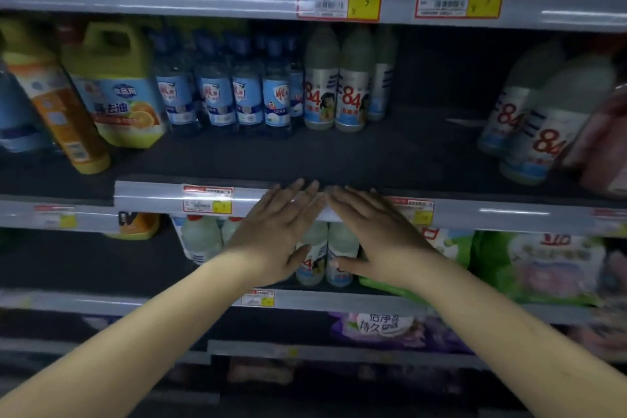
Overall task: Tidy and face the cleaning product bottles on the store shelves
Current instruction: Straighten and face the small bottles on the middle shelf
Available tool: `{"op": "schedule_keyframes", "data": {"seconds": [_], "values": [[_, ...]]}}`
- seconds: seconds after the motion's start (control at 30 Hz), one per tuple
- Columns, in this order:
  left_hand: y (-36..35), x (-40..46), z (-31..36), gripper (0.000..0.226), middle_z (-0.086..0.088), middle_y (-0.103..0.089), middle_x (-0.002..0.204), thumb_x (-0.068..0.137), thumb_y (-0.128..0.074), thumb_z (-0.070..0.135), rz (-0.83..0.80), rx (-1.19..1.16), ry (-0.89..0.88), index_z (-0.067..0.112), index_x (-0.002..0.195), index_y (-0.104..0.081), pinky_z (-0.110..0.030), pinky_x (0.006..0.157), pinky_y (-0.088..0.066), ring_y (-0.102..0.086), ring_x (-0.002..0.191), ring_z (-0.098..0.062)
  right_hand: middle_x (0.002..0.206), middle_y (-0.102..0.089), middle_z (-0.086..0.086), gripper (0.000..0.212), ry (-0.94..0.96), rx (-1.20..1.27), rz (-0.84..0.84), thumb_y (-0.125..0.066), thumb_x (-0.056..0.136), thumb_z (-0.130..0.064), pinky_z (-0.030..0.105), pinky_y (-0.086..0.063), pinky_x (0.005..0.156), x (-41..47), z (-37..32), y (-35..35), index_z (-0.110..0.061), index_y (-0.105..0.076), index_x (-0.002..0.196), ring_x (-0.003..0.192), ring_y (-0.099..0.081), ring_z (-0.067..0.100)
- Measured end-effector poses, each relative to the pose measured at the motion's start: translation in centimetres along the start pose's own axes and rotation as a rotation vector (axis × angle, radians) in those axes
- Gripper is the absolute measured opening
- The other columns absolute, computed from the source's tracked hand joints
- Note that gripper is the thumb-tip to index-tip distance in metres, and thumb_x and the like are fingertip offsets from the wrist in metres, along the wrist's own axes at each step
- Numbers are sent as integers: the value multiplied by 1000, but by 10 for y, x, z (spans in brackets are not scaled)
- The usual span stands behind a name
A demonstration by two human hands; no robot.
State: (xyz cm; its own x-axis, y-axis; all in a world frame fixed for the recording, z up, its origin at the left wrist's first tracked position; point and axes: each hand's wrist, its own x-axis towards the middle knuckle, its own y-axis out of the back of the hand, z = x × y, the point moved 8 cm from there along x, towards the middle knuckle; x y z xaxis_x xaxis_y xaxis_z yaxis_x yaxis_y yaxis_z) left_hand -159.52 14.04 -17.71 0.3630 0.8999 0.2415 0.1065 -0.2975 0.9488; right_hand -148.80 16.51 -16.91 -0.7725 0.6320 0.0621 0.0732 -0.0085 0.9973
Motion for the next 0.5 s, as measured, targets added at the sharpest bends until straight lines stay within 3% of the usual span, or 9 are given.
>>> {"op": "schedule_keyframes", "data": {"seconds": [0.17, 0.27, 0.37, 0.5], "values": [[-32, -13, 25, 67, -11, -22, 150, 83, -36, 36, 62, -21, -116, 7, 143, -28, -39, 112, -7, -13, 140, -28, 158, 5, -4, 86, 16, 32, 7, -52, 87, -49, 22, 16, 109, -15, -9, -23, -21, 2, 148, 145, 4, 13], [-45, -21, 31, 61, -13, -25, 151, 86, -36, 30, 84, -76, -124, 8, 142, -30, -42, 112, -12, -13, 141, -28, 158, 5, -6, 80, -21, 44, -58, -47, 90, -47, 20, 21, 104, -27, -6, -44, -24, 2, 148, 145, 5, 12], [-60, -25, 37, 58, -11, -32, 149, 86, -36, 30, 77, -101, -131, 10, 141, -32, -45, 114, -22, -21, 139, -25, 158, 1, -5, 74, -71, 44, -84, -41, 92, -50, 23, 14, 105, -36, 4, -62, -25, -1, 148, 145, -1, 13], [-83, -26, 42, 57, -9, -43, 143, 84, -36, 31, 2, -101, -119, 11, 137, -33, -45, 105, -33, -31, 135, -23, 154, -26, 2, 76, -109, 59, -23, -27, 82, -59, 27, -1, 109, -38, 20, -77, -19, -23, 146, 142, -25, 20]]}}
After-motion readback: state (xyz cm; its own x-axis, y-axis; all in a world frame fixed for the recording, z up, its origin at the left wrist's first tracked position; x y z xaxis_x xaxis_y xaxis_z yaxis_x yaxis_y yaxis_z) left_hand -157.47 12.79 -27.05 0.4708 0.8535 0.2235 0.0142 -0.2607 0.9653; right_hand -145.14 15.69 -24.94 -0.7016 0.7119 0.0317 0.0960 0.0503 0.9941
